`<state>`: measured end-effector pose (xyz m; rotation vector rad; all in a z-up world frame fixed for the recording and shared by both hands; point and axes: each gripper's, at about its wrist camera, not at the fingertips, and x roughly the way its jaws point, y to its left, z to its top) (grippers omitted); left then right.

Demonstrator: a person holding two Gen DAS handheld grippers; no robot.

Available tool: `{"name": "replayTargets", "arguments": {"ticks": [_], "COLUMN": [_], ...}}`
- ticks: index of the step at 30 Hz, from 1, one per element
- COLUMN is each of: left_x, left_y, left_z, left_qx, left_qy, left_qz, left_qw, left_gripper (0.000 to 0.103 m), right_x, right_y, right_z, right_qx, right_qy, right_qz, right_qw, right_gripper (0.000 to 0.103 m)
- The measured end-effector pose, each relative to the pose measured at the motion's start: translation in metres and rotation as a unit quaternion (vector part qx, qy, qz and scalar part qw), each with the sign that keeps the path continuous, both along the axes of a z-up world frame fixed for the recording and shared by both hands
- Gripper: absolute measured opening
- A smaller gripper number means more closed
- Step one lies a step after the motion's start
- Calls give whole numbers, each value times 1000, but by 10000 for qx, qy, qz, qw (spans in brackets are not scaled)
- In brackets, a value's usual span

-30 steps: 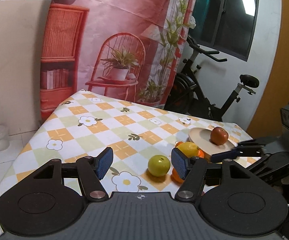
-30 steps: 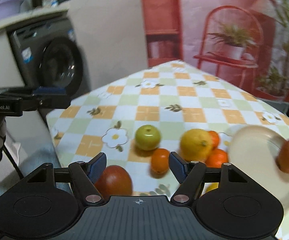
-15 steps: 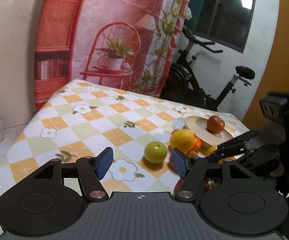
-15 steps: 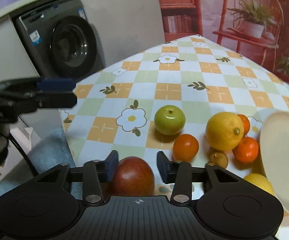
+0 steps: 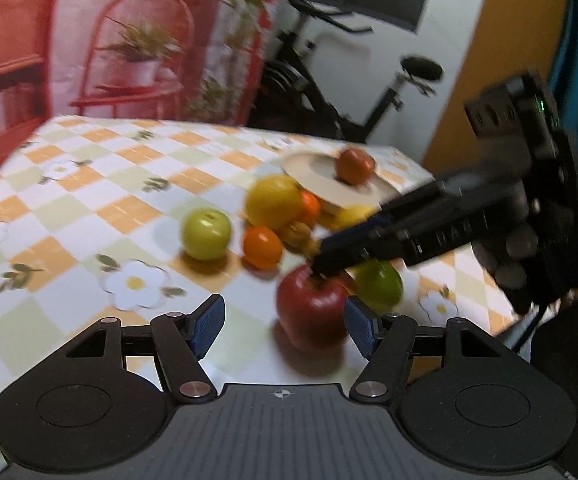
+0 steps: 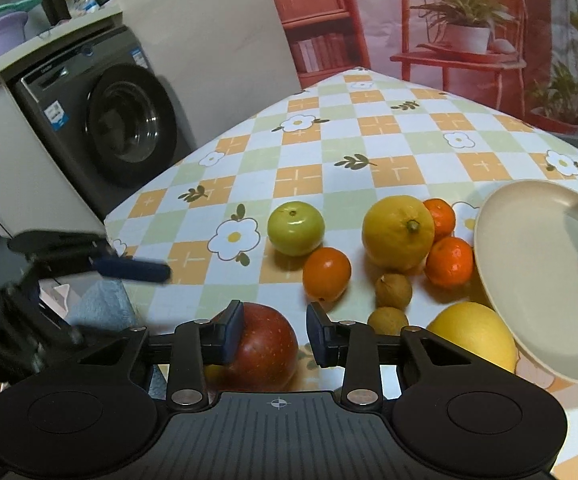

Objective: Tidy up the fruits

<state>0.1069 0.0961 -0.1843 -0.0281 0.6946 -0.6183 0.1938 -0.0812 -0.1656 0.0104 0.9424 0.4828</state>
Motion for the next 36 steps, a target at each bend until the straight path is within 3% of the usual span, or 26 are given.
{"name": "replayTargets", "arguments": {"ticks": [4, 14, 20, 22, 36], "left_x": [4, 12, 14, 13, 9], "left_y": [-15, -38, -51, -52, -51], "left_z": [-12, -22, -28, -30, -30], "left_qx": [165, 457, 525, 525, 498], "left_qy": [110, 103, 36, -14, -138], "left_qz": [-219, -257, -251, -198, -178], "left_qw": [9996, 9986, 9983, 9984, 9985], "left_gripper": [69, 69, 68, 62, 61], "right_x": [-1, -1, -2, -2, -9], "right_y": [-2, -13, -15, -15, -16], "right_z": [0, -4, -5, -4, -4], "right_qx": [45, 180, 223, 233, 362], "right_qy": [8, 9, 16, 15, 47], "right_qz": [-20, -200, -239, -247, -374], "right_qw": [10000, 9996, 9995, 9994, 9986], "right_gripper": [32, 32, 32, 32, 34]}}
